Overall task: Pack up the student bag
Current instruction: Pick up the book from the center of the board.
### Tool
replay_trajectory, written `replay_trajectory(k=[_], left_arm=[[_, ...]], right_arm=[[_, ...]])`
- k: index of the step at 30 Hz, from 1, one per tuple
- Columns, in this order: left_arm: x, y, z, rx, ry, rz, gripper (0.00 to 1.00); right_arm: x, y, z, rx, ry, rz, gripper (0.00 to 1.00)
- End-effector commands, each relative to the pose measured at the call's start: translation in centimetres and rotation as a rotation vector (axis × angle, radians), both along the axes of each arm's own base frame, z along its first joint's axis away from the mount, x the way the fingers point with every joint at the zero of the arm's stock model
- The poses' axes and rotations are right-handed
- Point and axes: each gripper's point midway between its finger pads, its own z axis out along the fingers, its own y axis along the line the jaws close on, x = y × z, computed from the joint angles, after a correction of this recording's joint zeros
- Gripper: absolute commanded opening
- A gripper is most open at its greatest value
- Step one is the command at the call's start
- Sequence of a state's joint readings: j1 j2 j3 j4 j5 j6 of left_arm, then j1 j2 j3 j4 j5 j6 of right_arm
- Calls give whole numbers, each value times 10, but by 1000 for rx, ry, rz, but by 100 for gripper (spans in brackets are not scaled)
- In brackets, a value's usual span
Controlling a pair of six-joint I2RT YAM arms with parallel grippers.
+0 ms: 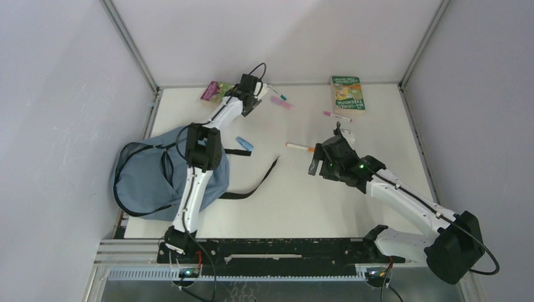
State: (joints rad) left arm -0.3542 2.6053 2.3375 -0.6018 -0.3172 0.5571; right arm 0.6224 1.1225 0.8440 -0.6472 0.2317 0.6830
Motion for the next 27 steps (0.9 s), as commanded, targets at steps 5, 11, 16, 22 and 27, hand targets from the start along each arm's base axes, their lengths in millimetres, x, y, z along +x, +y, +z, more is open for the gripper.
replay_trajectory(k=[5, 11, 16, 22, 27], left_arm=[[1, 5, 25, -32, -24, -23, 30], [-6, 9, 26, 30, -34, 2, 0], [-33, -10, 43, 35, -54, -37, 0], [-78, -47, 91, -95, -76, 1, 0], [-112, -76, 111, -214, -20, 61, 0]], right_arm=[[12, 8, 19, 31, -53, 1, 89], [11, 6, 19, 27, -49, -8, 88], [13, 9, 19, 37, -55, -6, 88], [20, 12, 21, 44, -77, -11, 89], [24, 12, 25, 50, -99, -12, 89]])
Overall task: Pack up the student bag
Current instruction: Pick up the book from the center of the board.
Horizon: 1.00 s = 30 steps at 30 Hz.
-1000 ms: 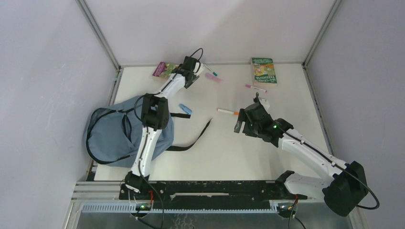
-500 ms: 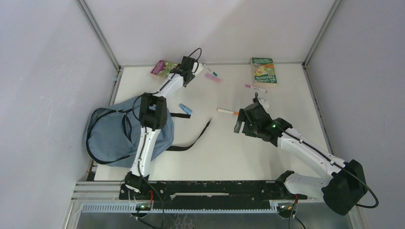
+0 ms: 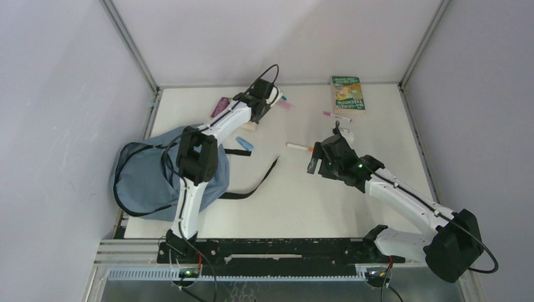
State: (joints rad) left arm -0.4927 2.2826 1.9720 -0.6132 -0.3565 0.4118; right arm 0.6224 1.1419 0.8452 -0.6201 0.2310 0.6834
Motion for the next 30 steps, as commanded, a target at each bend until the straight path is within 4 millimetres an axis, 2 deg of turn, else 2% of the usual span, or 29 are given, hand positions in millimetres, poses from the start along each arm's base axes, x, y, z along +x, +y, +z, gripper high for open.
replay_trajectory(k=[1, 7, 11, 15, 19, 23, 27, 30], left_arm=[[-31, -31, 64, -171, -34, 81, 0], [-54, -50, 49, -238, 44, 152, 0], [-65, -56, 54, -312, 80, 223, 0], [-67, -58, 74, -385, 37, 259, 0], [-60, -53, 112, -426, -80, 247, 0], [-51, -39, 151, -404, -210, 233, 0], [-53, -33, 176, -383, -263, 177, 0], [-56, -36, 179, -392, -279, 125, 0]], right_arm=[[20, 7, 27, 40, -94, -12, 89], [22, -5, 31, 8, -121, -31, 89], [21, -17, 36, -4, -150, -51, 89], [18, -27, 40, 36, -174, -71, 90], [13, -37, 42, 75, -190, -92, 90], [8, -43, 47, 102, -212, -105, 90], [12, -31, 57, 184, -240, -78, 90], [24, -12, 67, 270, -270, -42, 89]])
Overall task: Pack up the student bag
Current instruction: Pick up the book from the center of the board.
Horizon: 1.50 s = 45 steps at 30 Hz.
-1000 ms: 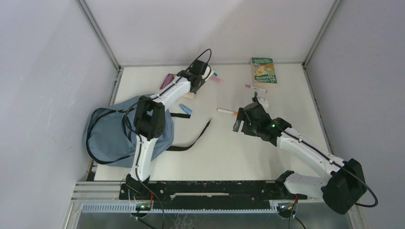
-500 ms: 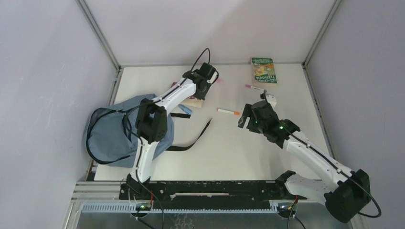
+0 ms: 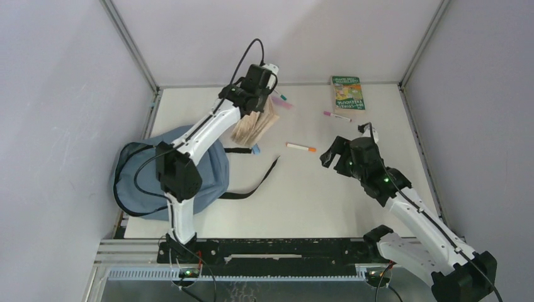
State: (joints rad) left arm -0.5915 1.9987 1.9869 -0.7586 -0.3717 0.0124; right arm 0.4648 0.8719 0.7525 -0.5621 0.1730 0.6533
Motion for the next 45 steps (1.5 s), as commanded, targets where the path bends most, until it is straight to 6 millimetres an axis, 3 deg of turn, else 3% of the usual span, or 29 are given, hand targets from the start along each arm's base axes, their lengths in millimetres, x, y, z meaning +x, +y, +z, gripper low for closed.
replay_trajectory(k=[1, 7, 13, 20, 28, 34, 36, 40, 45], left_arm=[[3, 4, 52, -26, -170, -49, 0], [-4, -1, 49, -66, -171, -96, 0], [-7, -1, 45, -84, -157, -100, 0], [-13, 2, 37, -115, -129, -107, 0], [-16, -5, 38, -166, -115, -127, 0], [-23, -3, 36, -187, -96, -131, 0], [-27, 0, 35, -186, -92, -130, 0], [-36, 11, 46, -166, -107, -110, 0], [-59, 21, 97, -225, -177, -93, 0]], right_arm=[[24, 35, 30, 156, -112, 76, 89], [68, 92, 49, 357, -204, 200, 90], [109, 139, 41, 390, -173, 281, 92], [140, 168, 49, 494, -175, 297, 93], [178, 209, 13, 502, -74, 296, 92], [200, 243, 2, 544, -28, 397, 57], [203, 248, 1, 554, -19, 422, 41], [201, 251, 25, 592, -55, 469, 1], [178, 248, 76, 630, -119, 557, 0]])
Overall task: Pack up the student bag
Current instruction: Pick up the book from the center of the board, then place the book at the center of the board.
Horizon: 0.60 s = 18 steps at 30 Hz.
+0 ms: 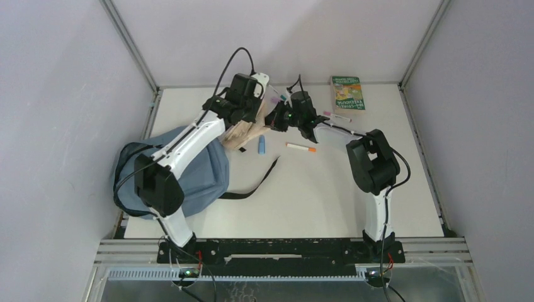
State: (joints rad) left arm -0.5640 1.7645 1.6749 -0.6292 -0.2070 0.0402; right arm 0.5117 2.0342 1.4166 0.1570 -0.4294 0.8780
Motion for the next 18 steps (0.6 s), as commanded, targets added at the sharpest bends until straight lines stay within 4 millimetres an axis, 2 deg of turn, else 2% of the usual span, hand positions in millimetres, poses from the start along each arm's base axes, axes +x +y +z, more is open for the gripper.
replay_trajectory(k=[1, 5, 7, 9, 12, 13, 15, 17, 18], left_arm=[[-25, 12, 110, -154, -212, 25, 0], [-54, 6, 148, -246, -261, -24, 0], [-72, -5, 158, -311, -254, -75, 0], [-93, -24, 160, -388, -220, -153, 0], [-128, -62, 153, -452, -151, -290, 0], [-138, -73, 150, -460, -135, -318, 0], [-164, -102, 143, -477, -93, -400, 0], [-182, -125, 138, -514, -37, -456, 1], [-194, -137, 137, -539, 4, -507, 9]], right_arm=[[-16, 3, 115, 147, -214, 84, 0], [-47, -10, 159, 159, -287, 128, 0], [-61, -23, 169, 157, -302, 128, 0], [-75, -41, 172, 149, -304, 123, 0], [-96, -74, 166, 153, -296, 99, 0], [-106, -85, 153, 145, -274, 100, 0], [-129, -104, 143, 135, -255, 132, 0], [-148, -126, 134, 97, -257, 123, 0], [-158, -138, 124, 79, -227, 96, 0]])
